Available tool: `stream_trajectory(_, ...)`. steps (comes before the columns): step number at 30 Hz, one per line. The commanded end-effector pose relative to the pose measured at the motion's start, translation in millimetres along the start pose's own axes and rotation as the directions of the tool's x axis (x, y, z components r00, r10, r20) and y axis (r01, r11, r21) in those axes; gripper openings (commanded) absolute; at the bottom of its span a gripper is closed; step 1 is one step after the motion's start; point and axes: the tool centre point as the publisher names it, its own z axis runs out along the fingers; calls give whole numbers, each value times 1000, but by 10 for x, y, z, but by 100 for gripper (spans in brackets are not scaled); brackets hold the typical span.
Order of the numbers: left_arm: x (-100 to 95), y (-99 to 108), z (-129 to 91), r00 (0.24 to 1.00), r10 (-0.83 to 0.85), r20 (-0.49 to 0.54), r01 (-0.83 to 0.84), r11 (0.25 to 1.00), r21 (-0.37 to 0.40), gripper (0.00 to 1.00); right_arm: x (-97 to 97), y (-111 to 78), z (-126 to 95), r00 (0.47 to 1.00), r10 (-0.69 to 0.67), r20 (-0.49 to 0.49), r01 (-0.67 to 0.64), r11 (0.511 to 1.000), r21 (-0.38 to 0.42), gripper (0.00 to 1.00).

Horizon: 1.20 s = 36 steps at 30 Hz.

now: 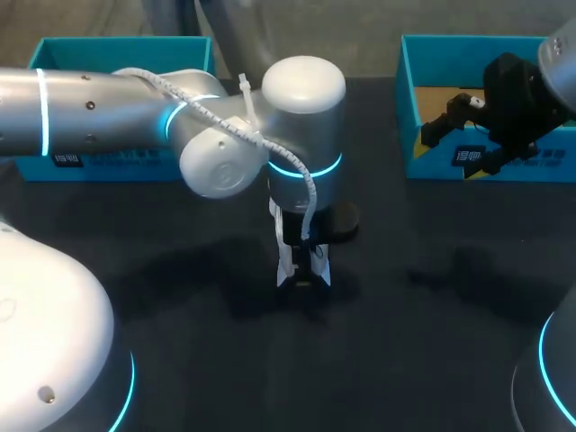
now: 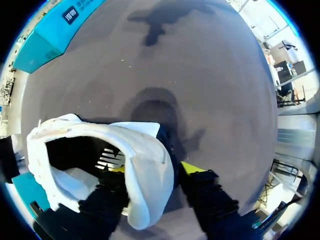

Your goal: Take the shoe out of the shoebox, open the shoe tongue, remove and reinsert the insole, then place the shoe into the shoebox

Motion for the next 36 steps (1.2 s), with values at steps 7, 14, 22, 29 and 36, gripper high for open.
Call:
stream_trajectory(7, 64, 2, -85, 999, 36, -24, -36, 999, 14, 0, 6, 2, 10, 1000, 2, 2, -2, 1000, 0, 100)
stream_trajectory(14, 51, -25, -572, 990, 110, -87, -104, 992, 69, 0, 6, 2, 10, 1000, 2, 2, -2, 1000, 0, 100)
stream_trajectory(22, 42, -35, -1309, 977, 195, -83, -192, 980, 46, 0, 6, 2, 10, 1000, 2, 2, -2, 1000, 0, 100)
stream_trajectory(29, 41, 21, -1660, 977, 205, -63, -203, 979, 33, 0, 6, 2, 10, 1000, 2, 2, -2, 1000, 0, 100)
stream_trajectory(36, 43, 39, -1805, 982, 188, -19, -188, 982, 28, 0, 6, 2, 10, 1000, 2, 2, -2, 1000, 0, 100)
